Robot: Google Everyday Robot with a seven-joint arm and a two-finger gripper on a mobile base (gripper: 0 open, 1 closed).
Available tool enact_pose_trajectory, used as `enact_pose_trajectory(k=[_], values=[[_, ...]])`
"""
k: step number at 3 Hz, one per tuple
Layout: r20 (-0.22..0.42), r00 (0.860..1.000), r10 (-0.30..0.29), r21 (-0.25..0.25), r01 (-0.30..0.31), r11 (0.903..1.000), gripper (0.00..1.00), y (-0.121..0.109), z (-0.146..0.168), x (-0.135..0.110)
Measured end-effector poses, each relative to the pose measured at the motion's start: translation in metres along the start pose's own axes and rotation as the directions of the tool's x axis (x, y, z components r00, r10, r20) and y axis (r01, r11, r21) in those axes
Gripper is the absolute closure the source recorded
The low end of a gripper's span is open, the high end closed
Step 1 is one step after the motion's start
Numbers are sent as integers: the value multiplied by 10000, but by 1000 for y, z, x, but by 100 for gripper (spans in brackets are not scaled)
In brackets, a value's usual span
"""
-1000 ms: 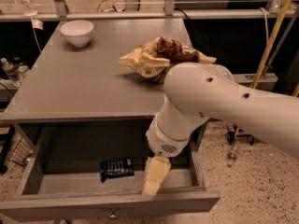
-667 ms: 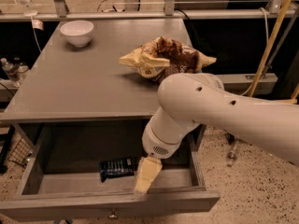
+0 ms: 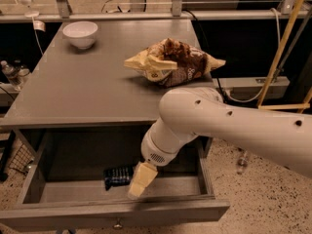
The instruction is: Pick rxbar blueberry from top drawer and place on counter
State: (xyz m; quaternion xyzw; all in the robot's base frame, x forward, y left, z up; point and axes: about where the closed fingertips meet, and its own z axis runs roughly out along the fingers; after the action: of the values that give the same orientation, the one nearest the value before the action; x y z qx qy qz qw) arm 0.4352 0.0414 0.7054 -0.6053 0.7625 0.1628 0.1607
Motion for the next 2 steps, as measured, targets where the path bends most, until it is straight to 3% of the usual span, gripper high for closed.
enact_pose_trajectory(k=[2], values=[[528, 9986, 7, 287, -22, 9996, 0, -8, 10, -10]])
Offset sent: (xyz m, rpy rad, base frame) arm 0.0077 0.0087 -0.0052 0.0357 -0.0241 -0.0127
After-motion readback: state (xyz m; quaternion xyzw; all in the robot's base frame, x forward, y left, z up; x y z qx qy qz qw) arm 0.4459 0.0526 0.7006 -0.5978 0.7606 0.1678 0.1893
